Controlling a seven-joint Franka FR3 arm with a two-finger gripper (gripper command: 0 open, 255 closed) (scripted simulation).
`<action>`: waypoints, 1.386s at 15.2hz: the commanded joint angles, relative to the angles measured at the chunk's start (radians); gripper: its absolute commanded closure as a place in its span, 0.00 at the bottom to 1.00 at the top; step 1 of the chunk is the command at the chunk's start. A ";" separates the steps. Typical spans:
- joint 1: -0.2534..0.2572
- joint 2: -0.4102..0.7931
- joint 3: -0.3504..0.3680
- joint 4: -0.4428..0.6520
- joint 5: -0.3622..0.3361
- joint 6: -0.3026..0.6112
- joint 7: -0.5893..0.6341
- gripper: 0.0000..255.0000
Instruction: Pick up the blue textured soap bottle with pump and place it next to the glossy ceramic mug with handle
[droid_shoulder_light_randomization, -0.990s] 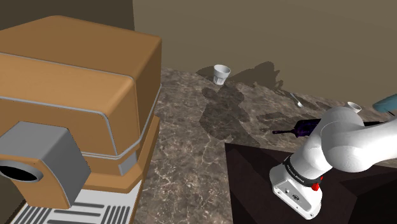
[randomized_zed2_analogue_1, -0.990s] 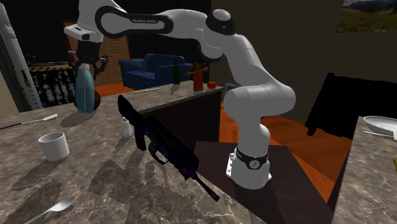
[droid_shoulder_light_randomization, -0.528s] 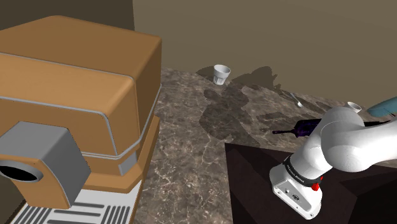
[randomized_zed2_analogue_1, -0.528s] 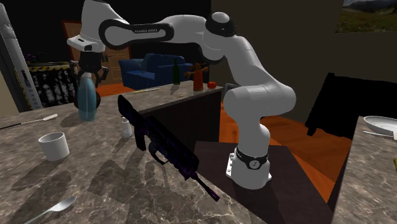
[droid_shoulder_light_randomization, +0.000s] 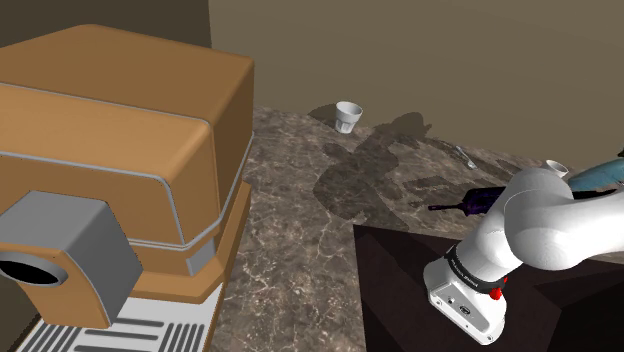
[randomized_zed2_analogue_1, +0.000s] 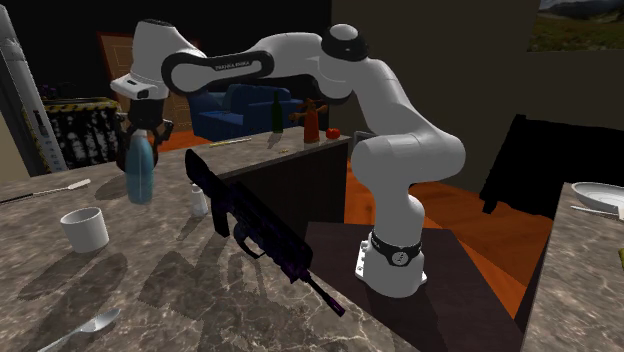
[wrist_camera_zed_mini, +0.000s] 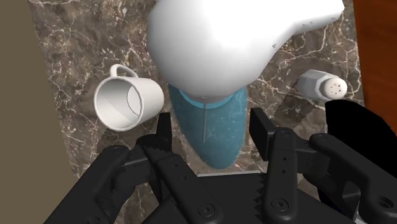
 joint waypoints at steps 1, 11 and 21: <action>0.000 -0.007 -0.011 -0.012 -0.012 0.016 0.008 1.00; 0.010 -0.046 -0.082 -0.066 -0.081 0.098 0.052 1.00; 0.021 -0.070 -0.124 -0.086 -0.122 0.140 0.076 1.00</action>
